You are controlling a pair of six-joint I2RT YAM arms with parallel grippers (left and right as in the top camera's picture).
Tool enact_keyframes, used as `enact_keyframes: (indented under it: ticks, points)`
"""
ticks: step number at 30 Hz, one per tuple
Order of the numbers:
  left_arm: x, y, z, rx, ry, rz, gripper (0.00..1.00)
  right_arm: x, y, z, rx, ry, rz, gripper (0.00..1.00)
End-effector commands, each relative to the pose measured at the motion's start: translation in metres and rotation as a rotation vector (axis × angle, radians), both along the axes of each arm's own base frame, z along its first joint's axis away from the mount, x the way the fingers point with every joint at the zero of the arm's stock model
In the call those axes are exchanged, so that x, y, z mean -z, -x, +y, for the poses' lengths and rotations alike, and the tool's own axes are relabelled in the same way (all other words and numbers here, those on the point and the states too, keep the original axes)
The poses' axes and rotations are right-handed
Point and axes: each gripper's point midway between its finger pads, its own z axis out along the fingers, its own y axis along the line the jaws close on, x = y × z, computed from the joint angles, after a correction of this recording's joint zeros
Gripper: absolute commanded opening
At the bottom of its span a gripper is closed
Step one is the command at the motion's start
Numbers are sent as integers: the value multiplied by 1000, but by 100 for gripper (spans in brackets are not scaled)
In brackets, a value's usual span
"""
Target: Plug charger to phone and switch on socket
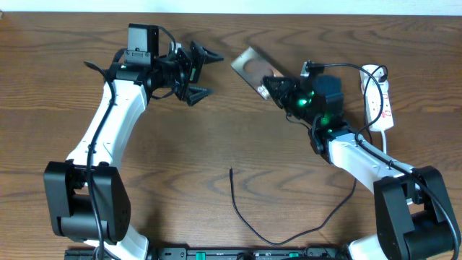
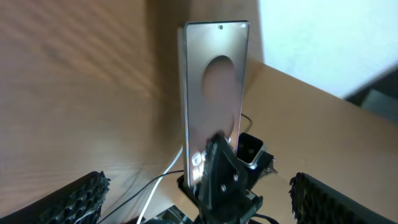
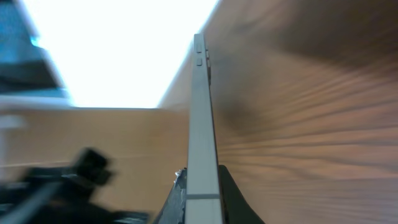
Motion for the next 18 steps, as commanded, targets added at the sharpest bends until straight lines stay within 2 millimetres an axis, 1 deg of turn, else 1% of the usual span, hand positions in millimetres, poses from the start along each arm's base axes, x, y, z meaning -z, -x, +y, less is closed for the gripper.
enact_keyframes:
  ticks: [1, 3, 4, 10, 11, 15, 18]
  points:
    - [-31, -4, -5, 48, 79, -106, 94, -43, 2, 14, -9, -295, 97, 2]
    - [-44, -9, -9, 54, 123, -142, 94, -55, 3, 19, -9, -395, 137, 2]
    - [-53, -14, -11, 54, 148, -176, 94, -62, 5, 24, -9, -466, 179, 1]
    - [-74, -29, -11, 43, 163, -303, 94, -76, 11, 36, -23, -627, 283, 2]
    - [-77, -30, -11, 42, 163, -318, 94, -79, 13, 39, -27, -649, 294, 2]
    - [-77, -35, -9, 20, 149, -337, 94, -100, 13, 46, -20, -690, 202, 2]
    - [-76, -37, -8, 7, 140, -339, 94, -109, 14, 49, -10, -711, 163, 2]
